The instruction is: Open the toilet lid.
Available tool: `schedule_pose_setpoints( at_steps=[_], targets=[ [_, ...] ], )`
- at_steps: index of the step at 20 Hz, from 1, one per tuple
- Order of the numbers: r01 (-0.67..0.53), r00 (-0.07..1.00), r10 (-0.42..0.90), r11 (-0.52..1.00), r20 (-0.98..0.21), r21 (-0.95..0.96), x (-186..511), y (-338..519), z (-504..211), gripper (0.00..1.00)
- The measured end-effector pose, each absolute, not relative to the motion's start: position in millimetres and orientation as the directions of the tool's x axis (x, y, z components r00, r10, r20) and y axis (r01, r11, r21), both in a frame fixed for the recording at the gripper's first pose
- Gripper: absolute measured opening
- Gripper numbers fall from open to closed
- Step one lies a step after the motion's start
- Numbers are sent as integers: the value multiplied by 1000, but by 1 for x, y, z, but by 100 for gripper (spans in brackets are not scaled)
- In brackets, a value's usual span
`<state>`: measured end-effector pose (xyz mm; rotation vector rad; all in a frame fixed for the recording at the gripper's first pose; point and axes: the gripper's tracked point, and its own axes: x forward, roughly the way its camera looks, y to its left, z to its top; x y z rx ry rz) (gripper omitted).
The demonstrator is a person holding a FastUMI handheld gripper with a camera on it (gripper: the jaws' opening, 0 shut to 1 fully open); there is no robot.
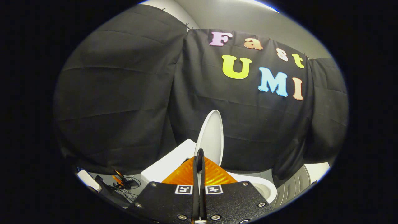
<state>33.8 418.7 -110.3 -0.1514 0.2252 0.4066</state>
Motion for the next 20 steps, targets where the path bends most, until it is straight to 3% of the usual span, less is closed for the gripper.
schedule_pose_setpoints(
  at_steps=[14, 18, 20],
  targets=[
    [-465, 860, 457, 885, -228, 19, 31, 441, -114, 6],
    [-521, 824, 534, 846, -188, 117, 25, 427, -109, 33],
    [-535, 822, 557, 826, -114, 180, 24, 411, -87, 65]
  ],
)
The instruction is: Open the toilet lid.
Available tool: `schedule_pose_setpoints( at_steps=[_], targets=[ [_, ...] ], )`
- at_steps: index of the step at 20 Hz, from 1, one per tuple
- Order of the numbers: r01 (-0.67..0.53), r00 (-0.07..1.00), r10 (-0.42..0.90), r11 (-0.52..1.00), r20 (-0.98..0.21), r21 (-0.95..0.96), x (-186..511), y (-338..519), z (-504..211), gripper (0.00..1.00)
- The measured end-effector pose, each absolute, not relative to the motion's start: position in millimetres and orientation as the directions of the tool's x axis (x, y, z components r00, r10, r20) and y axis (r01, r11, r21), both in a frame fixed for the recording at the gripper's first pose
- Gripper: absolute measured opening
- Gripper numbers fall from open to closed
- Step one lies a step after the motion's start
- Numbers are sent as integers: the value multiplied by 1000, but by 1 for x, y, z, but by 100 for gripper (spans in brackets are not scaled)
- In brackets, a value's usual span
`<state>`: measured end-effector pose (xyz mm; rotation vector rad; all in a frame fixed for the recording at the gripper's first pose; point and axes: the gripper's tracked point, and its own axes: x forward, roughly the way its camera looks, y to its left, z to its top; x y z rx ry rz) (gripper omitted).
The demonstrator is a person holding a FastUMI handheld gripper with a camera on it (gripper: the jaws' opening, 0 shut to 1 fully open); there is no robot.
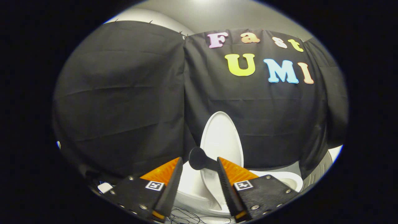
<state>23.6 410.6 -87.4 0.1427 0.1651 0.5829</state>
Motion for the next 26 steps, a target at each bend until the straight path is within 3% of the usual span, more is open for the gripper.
schedule_pose_setpoints(
  at_steps=[1, 3, 6, 11, 26],
  targets=[
    [-556, 810, 582, 802, -76, 217, 23, 407, -79, 81],
    [-558, 814, 581, 791, -19, 251, 27, 380, -58, 90],
    [-522, 847, 531, 821, 26, 232, 39, 329, -37, 94],
    [-490, 871, 473, 835, 129, 249, 48, 255, -10, 95],
    [-249, 966, 245, 967, 82, 50, 41, 48, -24, 95]
  ],
)
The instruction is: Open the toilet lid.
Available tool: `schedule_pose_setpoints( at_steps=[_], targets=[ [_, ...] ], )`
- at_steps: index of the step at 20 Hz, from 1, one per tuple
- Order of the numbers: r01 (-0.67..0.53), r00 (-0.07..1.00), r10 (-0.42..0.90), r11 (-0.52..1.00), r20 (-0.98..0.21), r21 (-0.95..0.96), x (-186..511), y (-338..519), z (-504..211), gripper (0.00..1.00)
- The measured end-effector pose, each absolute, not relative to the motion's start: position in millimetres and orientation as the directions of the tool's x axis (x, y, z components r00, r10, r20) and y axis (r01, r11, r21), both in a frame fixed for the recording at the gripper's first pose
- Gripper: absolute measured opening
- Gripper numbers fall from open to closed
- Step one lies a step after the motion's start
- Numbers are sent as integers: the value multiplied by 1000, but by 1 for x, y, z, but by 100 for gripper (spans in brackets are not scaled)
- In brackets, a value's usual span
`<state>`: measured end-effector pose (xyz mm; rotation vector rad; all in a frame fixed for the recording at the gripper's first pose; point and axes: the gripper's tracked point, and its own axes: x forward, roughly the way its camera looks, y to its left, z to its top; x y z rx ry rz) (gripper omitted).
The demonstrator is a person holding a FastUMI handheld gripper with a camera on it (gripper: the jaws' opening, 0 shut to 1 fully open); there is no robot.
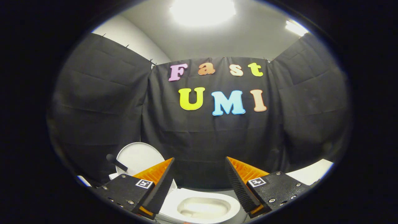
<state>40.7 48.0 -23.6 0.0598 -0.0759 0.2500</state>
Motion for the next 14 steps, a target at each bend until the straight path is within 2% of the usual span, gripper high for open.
schedule_pose_setpoints(
  at_steps=[6, 14],
  targets=[
    [-162, 982, 157, 986, 106, 44, 21, 14, -25, 95],
    [-42, 996, 42, 999, 73, -5, 16, -30, -25, 96]
  ],
)
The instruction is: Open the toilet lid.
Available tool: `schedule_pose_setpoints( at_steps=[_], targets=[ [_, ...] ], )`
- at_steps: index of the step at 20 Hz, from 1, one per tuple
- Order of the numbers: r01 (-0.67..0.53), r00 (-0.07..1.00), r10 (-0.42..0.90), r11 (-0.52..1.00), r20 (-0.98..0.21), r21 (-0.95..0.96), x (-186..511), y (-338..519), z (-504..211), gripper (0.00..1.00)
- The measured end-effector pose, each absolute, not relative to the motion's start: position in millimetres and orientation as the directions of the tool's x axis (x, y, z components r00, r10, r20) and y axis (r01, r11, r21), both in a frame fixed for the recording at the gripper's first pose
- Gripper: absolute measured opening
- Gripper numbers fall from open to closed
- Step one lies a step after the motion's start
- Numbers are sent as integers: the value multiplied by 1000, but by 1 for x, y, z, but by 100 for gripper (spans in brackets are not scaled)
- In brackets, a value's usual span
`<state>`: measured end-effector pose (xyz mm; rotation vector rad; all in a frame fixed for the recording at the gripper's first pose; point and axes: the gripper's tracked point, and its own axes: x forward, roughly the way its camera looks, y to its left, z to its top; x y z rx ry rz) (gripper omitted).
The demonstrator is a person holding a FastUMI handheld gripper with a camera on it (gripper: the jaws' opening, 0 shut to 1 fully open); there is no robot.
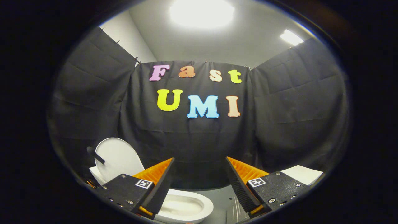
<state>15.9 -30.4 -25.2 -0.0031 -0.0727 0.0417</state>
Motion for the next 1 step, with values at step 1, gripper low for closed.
schedule_pose_setpoints(
  at_steps=[1],
  targets=[
    [-26, 997, 26, 1000, 67, -7, 16, -37, -26, 96]
  ],
)
